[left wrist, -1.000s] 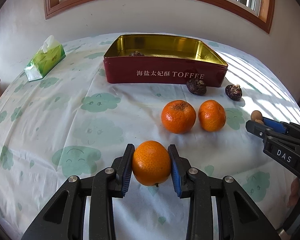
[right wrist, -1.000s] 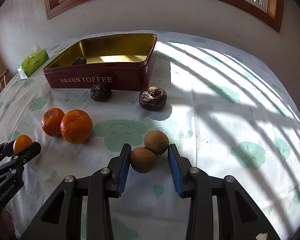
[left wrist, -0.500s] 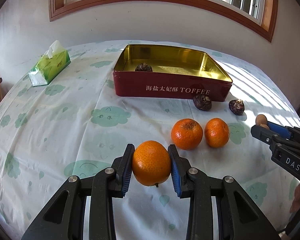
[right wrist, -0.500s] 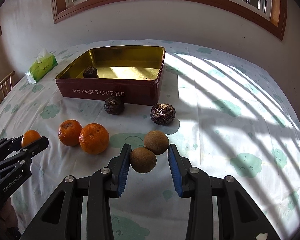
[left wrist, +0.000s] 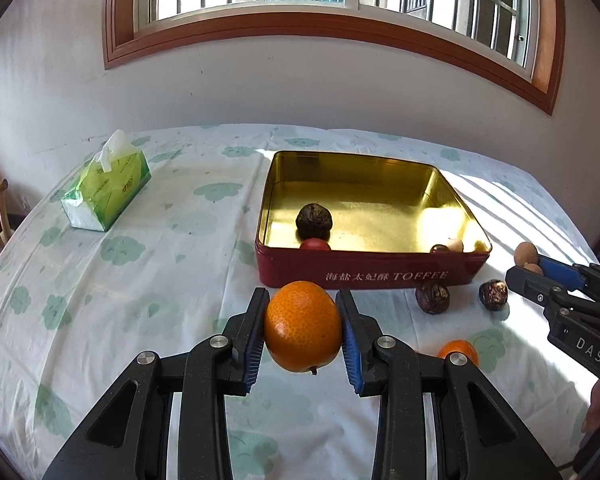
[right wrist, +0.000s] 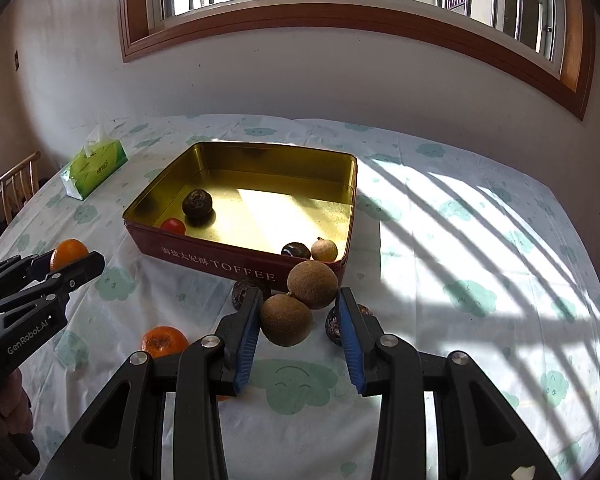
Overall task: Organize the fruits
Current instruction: 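Carry the orange and longans over the TOFFEE tin with both tools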
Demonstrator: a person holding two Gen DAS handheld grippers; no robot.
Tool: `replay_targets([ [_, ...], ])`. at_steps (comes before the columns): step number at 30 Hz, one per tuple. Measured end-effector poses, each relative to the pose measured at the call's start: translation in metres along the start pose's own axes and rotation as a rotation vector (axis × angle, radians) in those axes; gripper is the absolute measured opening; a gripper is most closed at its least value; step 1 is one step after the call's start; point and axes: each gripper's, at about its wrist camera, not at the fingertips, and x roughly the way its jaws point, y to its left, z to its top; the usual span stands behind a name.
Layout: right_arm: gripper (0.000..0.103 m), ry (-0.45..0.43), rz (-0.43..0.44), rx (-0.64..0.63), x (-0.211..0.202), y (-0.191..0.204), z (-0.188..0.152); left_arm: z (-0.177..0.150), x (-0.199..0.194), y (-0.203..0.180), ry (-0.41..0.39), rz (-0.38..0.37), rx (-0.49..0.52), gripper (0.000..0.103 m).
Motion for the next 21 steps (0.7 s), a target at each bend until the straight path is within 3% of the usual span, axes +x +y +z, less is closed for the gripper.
replay_targets([
  [10,0.035,0.008,0.011,-0.031,0.042,0.006,0.039,0.048,0.04,-0.001,0.02,-0.038,-0.002,0.035],
  [21,0.035,0.07,0.019,-0.053,0.087,0.008,0.05,0.055,0.09,-0.008,0.101,-0.022,0.009,0.035],
])
